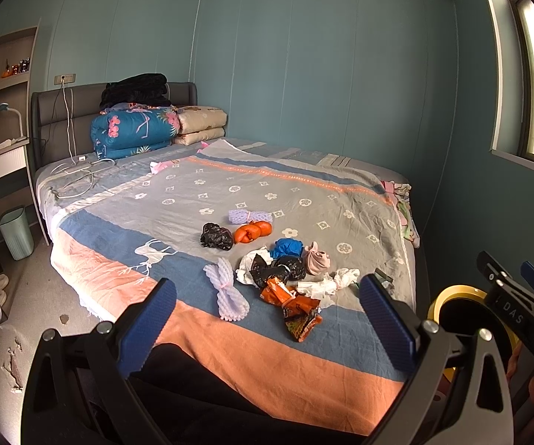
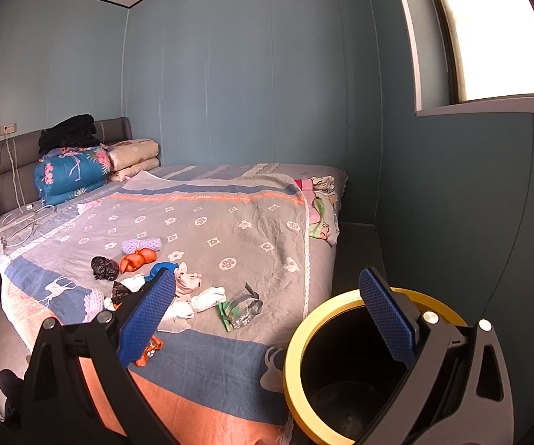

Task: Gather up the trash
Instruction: 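Grasp the lavender mesh net with the left gripper while the right grasps the silver snack packet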

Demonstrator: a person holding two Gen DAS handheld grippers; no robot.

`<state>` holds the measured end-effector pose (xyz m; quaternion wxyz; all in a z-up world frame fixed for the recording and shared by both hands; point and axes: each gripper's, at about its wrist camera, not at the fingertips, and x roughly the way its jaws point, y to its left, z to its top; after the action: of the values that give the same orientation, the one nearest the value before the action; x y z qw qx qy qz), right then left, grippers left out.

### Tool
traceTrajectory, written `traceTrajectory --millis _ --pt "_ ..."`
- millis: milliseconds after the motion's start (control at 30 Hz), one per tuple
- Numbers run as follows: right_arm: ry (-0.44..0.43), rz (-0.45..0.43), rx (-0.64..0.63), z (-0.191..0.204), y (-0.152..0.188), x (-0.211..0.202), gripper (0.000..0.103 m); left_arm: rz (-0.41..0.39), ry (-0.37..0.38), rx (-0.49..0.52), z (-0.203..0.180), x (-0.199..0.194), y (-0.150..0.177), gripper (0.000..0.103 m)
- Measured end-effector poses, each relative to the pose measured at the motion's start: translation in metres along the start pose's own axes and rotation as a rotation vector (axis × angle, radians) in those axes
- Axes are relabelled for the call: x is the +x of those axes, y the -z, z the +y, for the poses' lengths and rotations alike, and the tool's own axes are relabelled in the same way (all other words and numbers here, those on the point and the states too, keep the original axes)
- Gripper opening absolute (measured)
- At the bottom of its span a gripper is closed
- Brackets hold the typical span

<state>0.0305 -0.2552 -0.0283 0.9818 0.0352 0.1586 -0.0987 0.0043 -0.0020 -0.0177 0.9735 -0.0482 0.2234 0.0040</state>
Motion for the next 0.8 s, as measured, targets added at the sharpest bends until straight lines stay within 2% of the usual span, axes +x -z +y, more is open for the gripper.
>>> traceTrajectory --millis 167,300,433,533,633,733,800 --pt "0.005 0.014 -0.001 -0.003 -0.006 0.01 0.095 0.035 -0.001 -0.019 0.006 0.011 -0.003 0.095" --pt "-0.044 0.036 0.008 -0.002 -0.013 0.028 0.095 0.087 -0.002 -0.039 0.016 0.028 -0.005 0.095" --pt "-0.1 0.083 -0.023 0.012 -0.016 0.06 0.095 0.146 0.028 -0.057 0.031 0.049 -0.007 0.095" --pt "-0.146 0.146 -0.034 0.024 -0.018 0.092 0.095 0.205 -0.004 -0.018 0.037 0.074 -0.006 0.095" --pt "-0.165 0.196 -0.018 0.025 -0.024 0.124 0.095 0.267 -0.002 -0.007 0.045 0.103 -0.006 0.095" --pt "-0.16 0.288 0.026 0.019 -0.028 0.165 0.095 0.303 -0.017 -0.011 0.054 0.13 -0.007 0.095" --pt "-0.158 0.382 0.049 0.016 -0.026 0.196 0.095 0.325 -0.033 -0.008 0.058 0.147 -0.007 0.095"
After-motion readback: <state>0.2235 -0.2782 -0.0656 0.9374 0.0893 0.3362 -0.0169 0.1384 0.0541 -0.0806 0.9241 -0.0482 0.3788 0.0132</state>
